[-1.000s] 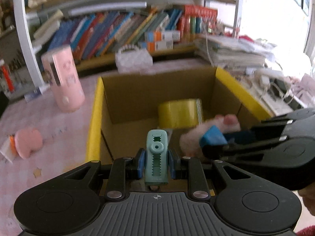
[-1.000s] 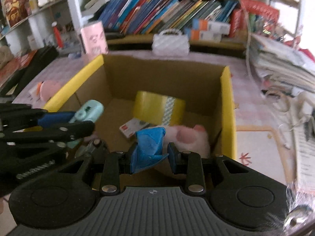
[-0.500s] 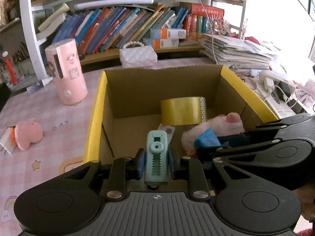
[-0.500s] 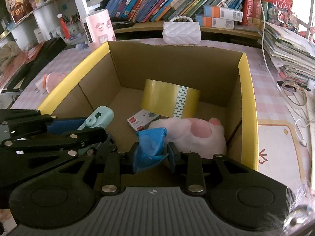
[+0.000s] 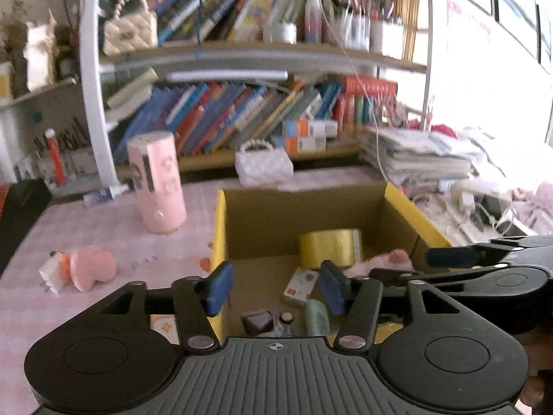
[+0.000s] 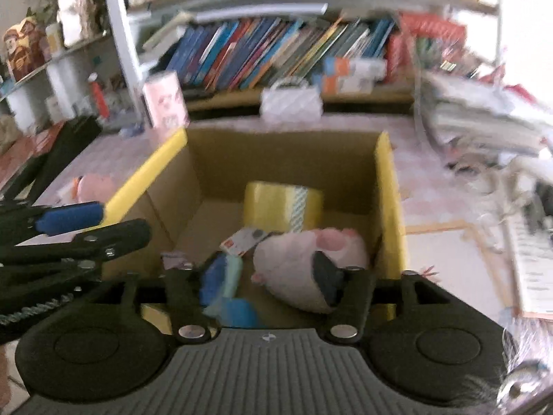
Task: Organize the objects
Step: 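Lower the highlighter into the box and open the left tool while the right tool releases the blue item, then withdraw both open tools from the yellow box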
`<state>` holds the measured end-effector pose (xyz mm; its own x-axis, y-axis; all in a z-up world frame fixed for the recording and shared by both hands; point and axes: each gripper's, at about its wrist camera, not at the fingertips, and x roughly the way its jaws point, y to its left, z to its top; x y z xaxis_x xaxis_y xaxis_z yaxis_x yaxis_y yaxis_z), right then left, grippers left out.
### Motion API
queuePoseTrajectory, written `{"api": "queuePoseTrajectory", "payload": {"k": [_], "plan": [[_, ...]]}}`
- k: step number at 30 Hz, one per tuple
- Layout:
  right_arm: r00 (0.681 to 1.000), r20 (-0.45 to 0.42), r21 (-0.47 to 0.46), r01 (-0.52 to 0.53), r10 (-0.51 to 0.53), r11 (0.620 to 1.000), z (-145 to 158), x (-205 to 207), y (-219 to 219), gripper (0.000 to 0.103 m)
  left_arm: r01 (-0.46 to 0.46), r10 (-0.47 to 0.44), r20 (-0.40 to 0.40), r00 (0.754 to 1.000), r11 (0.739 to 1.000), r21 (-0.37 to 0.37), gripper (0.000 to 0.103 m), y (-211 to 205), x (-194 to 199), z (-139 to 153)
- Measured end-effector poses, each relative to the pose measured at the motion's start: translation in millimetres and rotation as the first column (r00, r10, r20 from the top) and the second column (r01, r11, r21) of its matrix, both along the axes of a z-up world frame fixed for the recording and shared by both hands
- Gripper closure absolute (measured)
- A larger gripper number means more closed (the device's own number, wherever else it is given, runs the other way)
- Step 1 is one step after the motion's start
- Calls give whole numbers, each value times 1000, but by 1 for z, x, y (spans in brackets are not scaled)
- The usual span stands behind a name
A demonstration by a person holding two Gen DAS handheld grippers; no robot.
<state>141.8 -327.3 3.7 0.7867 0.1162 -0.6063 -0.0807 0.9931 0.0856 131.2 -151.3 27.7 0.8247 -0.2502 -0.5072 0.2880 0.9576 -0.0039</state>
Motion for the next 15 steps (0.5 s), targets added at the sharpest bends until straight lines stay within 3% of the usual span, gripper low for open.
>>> {"api": "queuePoseTrajectory", "payload": {"k": [7, 15], "plan": [[982, 119, -38, 149, -143, 988, 13, -43, 11, 34, 8, -8, 77, 997, 1000, 1, 14, 16, -27, 7], [951, 88, -60, 302, -296, 951, 7, -80, 28, 25, 13, -14, 46, 999, 1000, 9, 9, 47, -56, -2]]}}
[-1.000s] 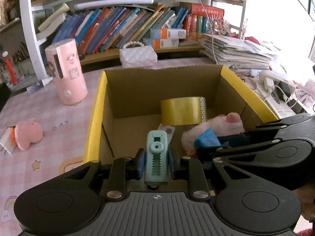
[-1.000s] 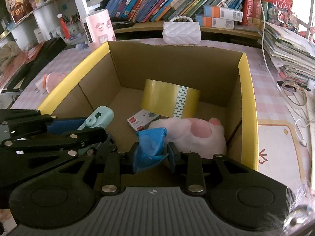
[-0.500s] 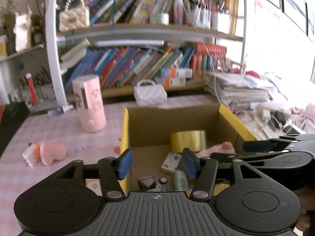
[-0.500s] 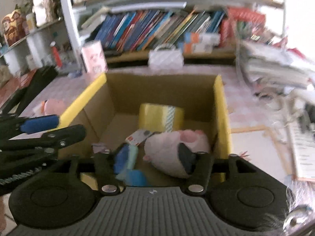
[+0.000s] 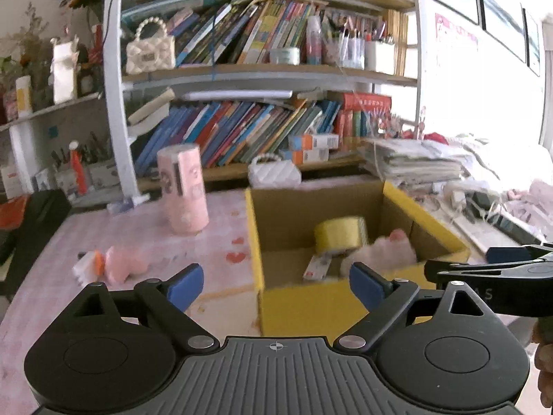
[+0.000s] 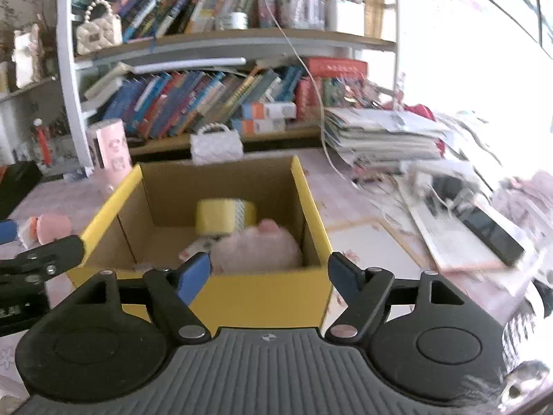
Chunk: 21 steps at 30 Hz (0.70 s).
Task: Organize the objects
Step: 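Withdraw both open tools from the yellow box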
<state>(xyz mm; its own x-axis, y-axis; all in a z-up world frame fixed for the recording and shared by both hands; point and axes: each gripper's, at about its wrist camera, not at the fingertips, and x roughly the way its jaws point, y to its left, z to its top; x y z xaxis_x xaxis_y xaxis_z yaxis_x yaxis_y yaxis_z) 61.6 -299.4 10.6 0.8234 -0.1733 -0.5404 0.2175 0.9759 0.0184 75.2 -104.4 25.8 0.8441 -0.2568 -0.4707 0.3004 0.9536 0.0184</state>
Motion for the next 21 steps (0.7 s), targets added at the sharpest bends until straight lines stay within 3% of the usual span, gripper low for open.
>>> {"api": "queuePoseTrajectory", "payload": {"k": [8, 21], "plan": [[991, -135, 19, -9, 12, 1000, -24, -29, 39, 21, -54, 56, -152, 987, 998, 19, 9, 38, -17, -21], [977, -202, 64, -59, 71, 996, -39, -58, 91, 14, -79, 87, -203, 975, 996, 49, 9, 87, -54, -33]]}}
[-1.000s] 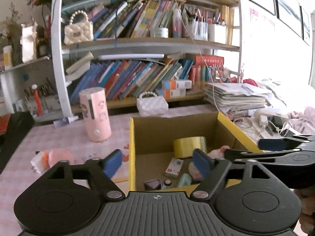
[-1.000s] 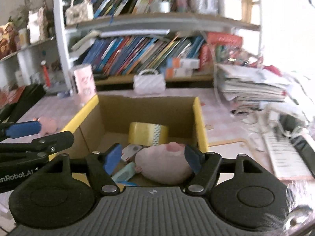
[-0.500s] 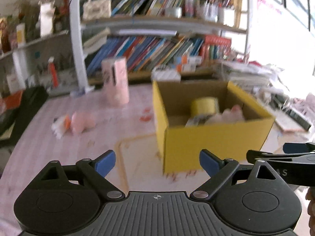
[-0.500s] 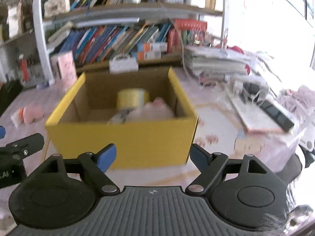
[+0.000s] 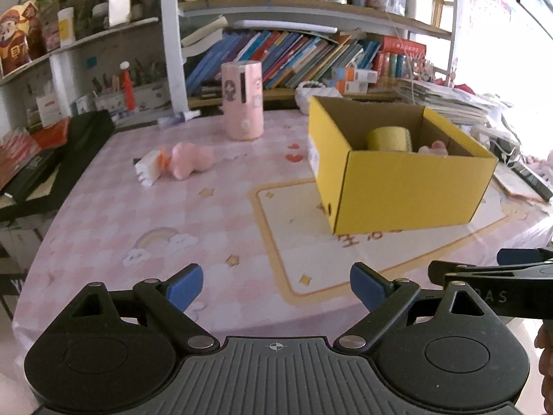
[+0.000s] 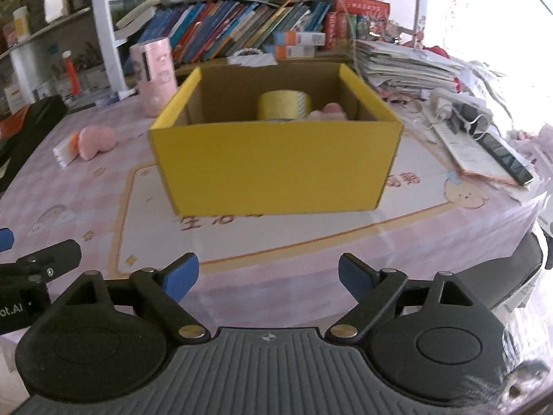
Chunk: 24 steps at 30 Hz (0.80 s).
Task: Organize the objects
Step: 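Withdraw both open tools from the yellow box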
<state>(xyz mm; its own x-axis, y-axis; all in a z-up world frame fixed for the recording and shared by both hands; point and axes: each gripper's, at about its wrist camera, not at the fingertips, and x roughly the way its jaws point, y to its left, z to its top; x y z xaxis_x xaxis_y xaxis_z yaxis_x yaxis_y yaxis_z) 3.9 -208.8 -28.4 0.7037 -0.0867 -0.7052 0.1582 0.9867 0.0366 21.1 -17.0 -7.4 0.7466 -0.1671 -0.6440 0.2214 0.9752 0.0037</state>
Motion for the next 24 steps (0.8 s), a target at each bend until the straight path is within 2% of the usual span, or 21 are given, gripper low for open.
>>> {"api": "queuePoseTrajectory", "payload": {"k": [5, 24], "plan": [[999, -36, 20, -28, 29, 999, -6, -2, 17, 14, -31, 31, -11, 999, 1000, 2, 9, 20, -7, -1], [983, -28, 27, -182, 183, 983, -6, -2, 86, 12, -149, 149, -2, 989, 989, 24, 9, 79, -24, 3]]}}
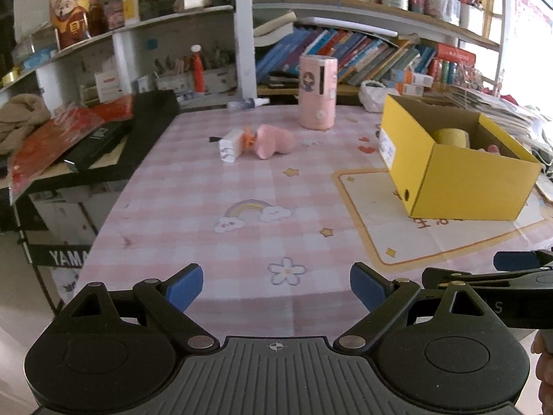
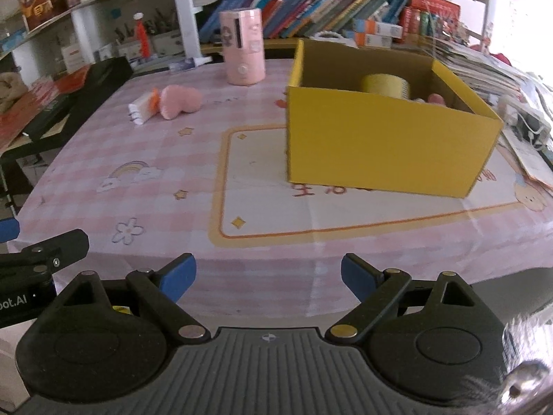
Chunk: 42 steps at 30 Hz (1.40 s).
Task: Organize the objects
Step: 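Withdraw both open tools from the yellow box, then move both tools toward the white charger and the pink plush chick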
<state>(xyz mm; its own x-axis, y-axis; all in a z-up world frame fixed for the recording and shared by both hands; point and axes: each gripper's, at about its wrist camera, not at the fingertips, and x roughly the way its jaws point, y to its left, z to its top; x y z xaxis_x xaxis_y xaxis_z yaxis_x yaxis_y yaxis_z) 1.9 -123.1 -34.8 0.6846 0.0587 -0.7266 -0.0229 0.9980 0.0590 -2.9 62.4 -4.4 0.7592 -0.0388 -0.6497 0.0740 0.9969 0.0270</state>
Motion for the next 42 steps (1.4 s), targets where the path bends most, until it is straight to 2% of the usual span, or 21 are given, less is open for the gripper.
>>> {"api": "queuePoseTrajectory", "payload": {"k": [16, 25, 34, 42], "plan": [[994, 52, -8, -91, 91, 996, 11, 9, 48, 11, -83, 83, 50, 995, 997, -2, 9, 44, -6, 8], [993, 40, -7, -109, 109, 994, 8, 12, 58, 10, -86, 86, 30, 996, 996, -6, 9, 49, -1, 3], [991, 24, -10, -129, 129, 992, 1, 40, 61, 10, -104, 104, 11, 995, 995, -2, 9, 49, 25, -3], [986, 39, -7, -162, 162, 987, 6, 89, 64, 10, -140, 140, 15, 990, 990, -9, 9, 52, 69, -3]]}}
